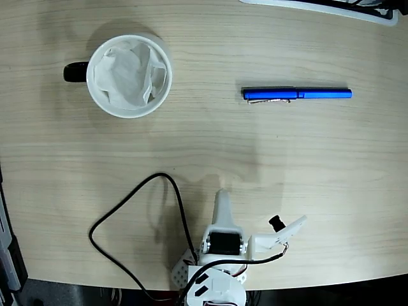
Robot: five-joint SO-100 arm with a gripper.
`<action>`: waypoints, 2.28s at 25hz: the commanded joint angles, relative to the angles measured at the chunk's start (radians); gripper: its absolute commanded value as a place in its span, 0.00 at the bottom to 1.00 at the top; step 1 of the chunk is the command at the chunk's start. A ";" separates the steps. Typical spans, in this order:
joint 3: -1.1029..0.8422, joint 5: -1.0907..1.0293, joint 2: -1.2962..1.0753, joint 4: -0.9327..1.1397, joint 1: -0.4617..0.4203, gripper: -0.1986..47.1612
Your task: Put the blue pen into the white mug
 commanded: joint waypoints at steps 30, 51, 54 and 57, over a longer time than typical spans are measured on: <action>-0.822 -0.046 -0.851 -0.058 0.132 0.00; -1.914 -0.060 -2.098 0.336 0.265 0.27; -1.980 -0.104 -2.171 0.371 0.276 0.37; -1.982 -0.183 -2.218 0.373 0.282 0.38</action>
